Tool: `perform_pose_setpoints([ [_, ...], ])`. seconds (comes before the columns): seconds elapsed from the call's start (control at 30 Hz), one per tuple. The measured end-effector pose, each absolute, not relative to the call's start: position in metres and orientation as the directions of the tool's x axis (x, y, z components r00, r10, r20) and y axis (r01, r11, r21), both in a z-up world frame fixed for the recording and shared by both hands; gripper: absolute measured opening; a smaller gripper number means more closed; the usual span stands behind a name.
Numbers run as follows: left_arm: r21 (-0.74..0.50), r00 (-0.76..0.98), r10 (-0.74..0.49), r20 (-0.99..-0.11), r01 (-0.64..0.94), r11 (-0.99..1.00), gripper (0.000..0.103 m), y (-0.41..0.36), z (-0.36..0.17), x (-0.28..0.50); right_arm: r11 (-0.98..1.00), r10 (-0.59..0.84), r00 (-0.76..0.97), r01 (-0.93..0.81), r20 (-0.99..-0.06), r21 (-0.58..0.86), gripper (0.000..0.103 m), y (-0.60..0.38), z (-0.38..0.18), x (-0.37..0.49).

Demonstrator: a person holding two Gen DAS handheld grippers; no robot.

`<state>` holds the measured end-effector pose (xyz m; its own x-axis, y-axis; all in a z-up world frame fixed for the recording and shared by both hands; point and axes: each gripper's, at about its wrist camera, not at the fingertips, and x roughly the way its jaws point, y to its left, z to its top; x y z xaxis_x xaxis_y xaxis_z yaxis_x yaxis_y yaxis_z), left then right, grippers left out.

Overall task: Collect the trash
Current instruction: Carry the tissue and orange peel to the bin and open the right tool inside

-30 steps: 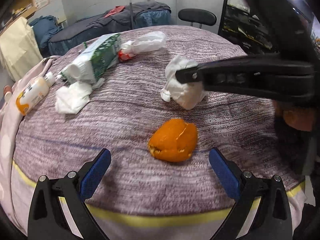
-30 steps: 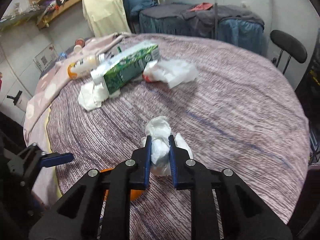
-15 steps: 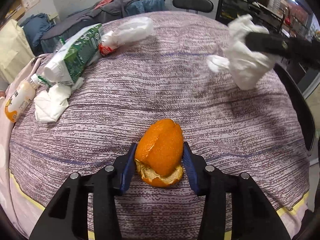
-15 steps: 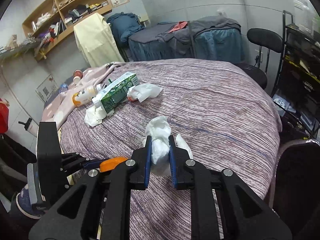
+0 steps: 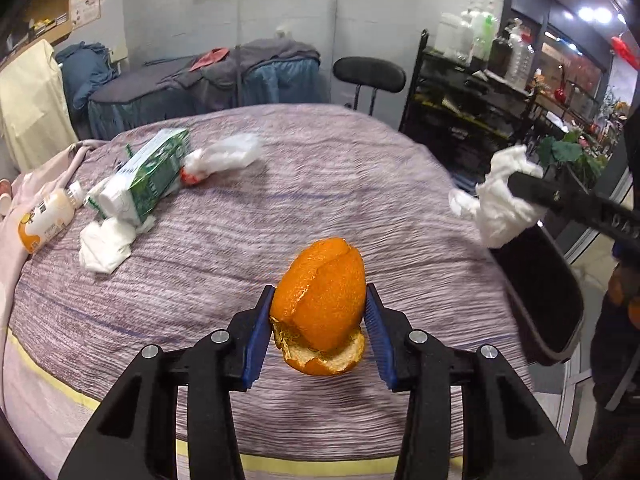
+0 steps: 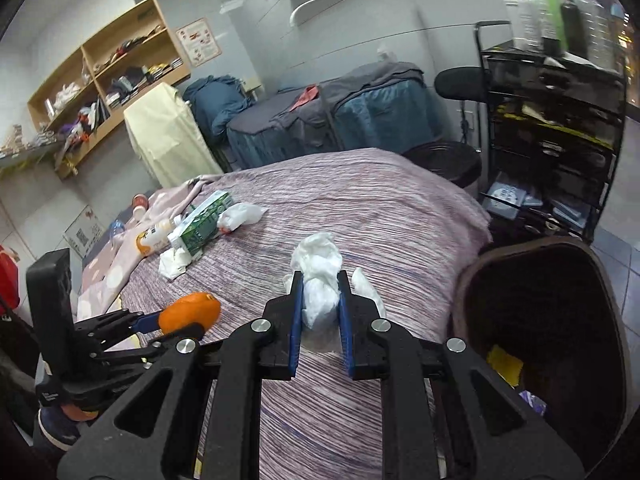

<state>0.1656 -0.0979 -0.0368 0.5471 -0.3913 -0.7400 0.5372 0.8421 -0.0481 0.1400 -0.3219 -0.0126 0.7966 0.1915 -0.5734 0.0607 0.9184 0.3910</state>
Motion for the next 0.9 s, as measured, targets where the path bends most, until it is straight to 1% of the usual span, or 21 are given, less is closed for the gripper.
perform_pose_setpoints([
  [0.23,-0.085,0.524,-0.481,-0.703,0.609,0.789,0.043,-0.147,-0.021,0.14,0.896,0.101,0.813,0.176,-0.573,0.408,0.017,-0.374,-0.022,0.093],
  [0.5,-0.108,0.465,-0.55,-0.693,0.688,0.717,0.043,-0.202,-0.02,0.114,0.862,-0.01,0.797,0.313,-0.604,0.399,0.017,-0.425,-0.041,0.049],
  [0.77,-0.116,0.413,-0.581,-0.701,0.739,0.664,0.043,-0.243,-0.026,0.101,0.835,-0.095,0.747,0.42,-0.658,0.356,0.017,-0.457,-0.065,0.028],
  [0.9,-0.114,0.399,-0.585,-0.706,0.751,0.65,0.043,-0.255,-0.029,0.097,0.818,-0.107,0.719,0.456,-0.686,0.351,0.017,-0.469,-0.082,0.026],
])
